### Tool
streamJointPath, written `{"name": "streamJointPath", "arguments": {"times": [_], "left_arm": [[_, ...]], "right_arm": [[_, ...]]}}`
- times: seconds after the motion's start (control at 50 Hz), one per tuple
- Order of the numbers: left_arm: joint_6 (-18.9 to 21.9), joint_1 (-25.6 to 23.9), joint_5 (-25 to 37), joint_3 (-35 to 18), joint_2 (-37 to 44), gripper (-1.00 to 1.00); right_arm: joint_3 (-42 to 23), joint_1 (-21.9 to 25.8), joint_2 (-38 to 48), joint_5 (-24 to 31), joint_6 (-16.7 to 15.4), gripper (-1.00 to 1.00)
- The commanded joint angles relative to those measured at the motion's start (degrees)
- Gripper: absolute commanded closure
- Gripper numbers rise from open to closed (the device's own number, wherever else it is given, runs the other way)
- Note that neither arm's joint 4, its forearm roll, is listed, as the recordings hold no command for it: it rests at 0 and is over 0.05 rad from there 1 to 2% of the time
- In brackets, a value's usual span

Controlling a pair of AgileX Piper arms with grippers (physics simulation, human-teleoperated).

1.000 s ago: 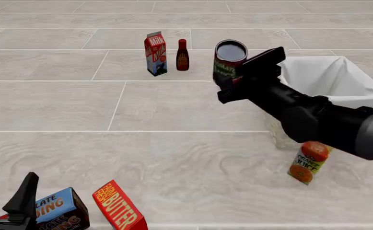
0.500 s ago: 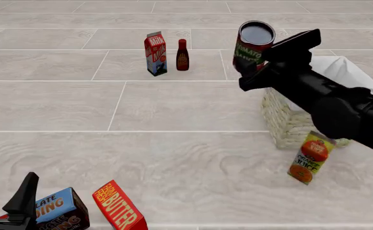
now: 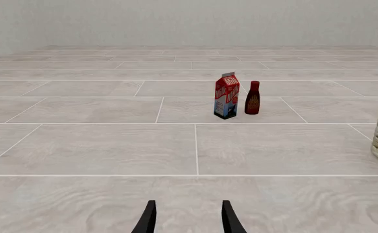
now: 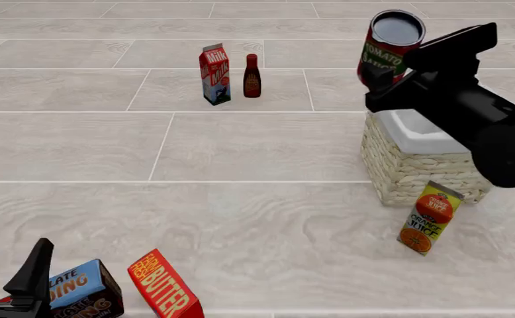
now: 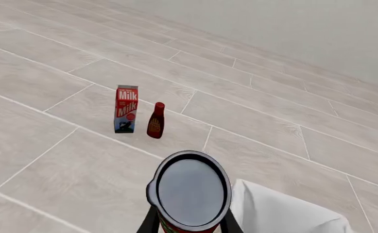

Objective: Pick the tomato sauce and place it in the basket.

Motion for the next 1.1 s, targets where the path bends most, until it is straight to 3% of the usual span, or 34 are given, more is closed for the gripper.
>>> {"name": "streamJointPath", "arguments": {"times": [0.02,1.1], "left_arm": [[0.0,0.0,0.0,0.0,0.0,-1.0],[0.0,0.0,0.0,0.0,0.0,-1.0]], "right_arm": [[-0.3,-3.3,-1.8,1.1,0.3,1.0],[-0.6,-17.7,-1.8,1.8,1.8,1.0]]}}
